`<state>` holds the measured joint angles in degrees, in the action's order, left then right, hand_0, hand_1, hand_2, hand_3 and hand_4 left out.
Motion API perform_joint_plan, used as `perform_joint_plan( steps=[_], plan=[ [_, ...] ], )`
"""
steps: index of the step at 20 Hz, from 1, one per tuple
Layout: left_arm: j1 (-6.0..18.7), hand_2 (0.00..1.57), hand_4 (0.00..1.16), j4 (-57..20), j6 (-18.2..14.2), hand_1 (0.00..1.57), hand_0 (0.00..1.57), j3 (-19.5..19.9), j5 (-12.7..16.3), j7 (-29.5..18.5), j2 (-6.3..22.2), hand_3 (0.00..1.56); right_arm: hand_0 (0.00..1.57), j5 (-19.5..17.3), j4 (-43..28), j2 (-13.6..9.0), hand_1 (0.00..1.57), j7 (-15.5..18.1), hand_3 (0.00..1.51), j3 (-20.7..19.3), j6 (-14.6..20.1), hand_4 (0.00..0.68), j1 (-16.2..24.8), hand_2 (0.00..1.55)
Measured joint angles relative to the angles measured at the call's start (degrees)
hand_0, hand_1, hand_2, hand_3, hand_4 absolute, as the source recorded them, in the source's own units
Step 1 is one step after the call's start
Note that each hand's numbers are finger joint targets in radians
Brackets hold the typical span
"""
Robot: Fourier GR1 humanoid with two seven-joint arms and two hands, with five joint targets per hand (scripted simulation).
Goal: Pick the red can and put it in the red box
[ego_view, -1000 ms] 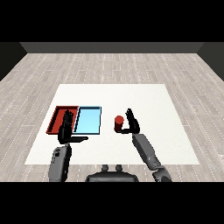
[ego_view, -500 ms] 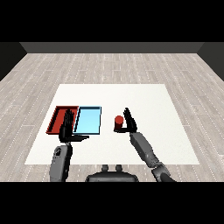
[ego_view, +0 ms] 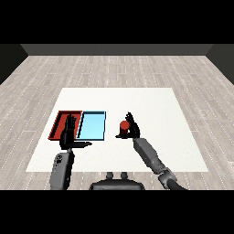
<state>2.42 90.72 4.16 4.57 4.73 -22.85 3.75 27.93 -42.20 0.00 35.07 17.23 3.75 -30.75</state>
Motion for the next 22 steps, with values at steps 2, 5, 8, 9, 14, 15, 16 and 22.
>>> perform_joint_plan(
  steps=[2, 5, 8, 9, 14, 15, 16, 22],
  plan=[
    [-0.2, 0.0, 0.0, -0.1, -0.5, 0.0, 0.0, -0.5, -0.5, -0.2, -0.5, 0.0, 0.0, 0.5, 1.3, 0.0, 0.0, 0.6, 0.0, 0.2, -0.9, 0.0, -0.4, 0.0],
    [0.0, 0.0, 0.0, -0.4, -0.2, 0.0, 0.0, -0.3, -0.3, -0.8, -0.4, 0.0, 0.0, 3.1, 2.8, 0.0, 0.0, 1.6, 0.0, 2.5, -0.3, 0.0, -1.6, 0.0],
    [-0.4, 0.0, 0.0, 0.2, -1.2, 0.0, 0.0, -1.1, -1.4, -0.4, -1.0, 0.0, 0.0, 3.6, 4.2, 0.0, 0.0, 2.3, 0.0, 2.5, -1.0, 0.0, -2.2, 0.0],
    [-0.1, 0.0, 0.0, -0.5, -1.2, 0.0, 0.0, -1.0, -1.3, -0.8, -1.1, 0.0, 0.0, 4.8, 2.6, 0.0, 0.0, 1.4, 0.0, 4.2, 0.7, 0.0, -2.3, 0.0],
    [-0.5, 0.0, 0.0, 1.5, -1.3, 0.0, 0.0, -0.7, -0.9, 1.1, -0.7, 0.0, 0.0, 4.5, 5.0, 0.0, 0.0, 1.6, 0.0, 4.7, 2.3, 0.0, -3.5, 0.0],
    [-1.1, 0.0, 0.0, 1.9, -1.4, 0.0, 0.0, -1.2, -1.3, 0.9, -1.0, 0.0, 0.0, 4.8, 5.1, 0.0, 0.0, 0.8, 0.0, 5.2, 3.6, 0.0, -3.8, 0.0],
    [-0.6, 0.0, 0.0, 1.6, -1.7, 0.0, 0.0, -1.4, -1.4, 1.0, -1.3, 0.0, 0.0, 4.8, 5.6, 0.0, 0.0, 0.7, 0.0, 5.4, 4.5, 0.0, -4.2, 0.0],
    [-1.3, 0.0, 0.0, 2.2, -0.9, 0.0, 0.0, -0.9, -1.1, 1.3, -0.2, 0.0, 1.57, 6.3, 5.9, -0.1, 1.57, -3.5, 1.45, 6.3, 11.8, 0.574, -6.0, 1.5]
  ],
)
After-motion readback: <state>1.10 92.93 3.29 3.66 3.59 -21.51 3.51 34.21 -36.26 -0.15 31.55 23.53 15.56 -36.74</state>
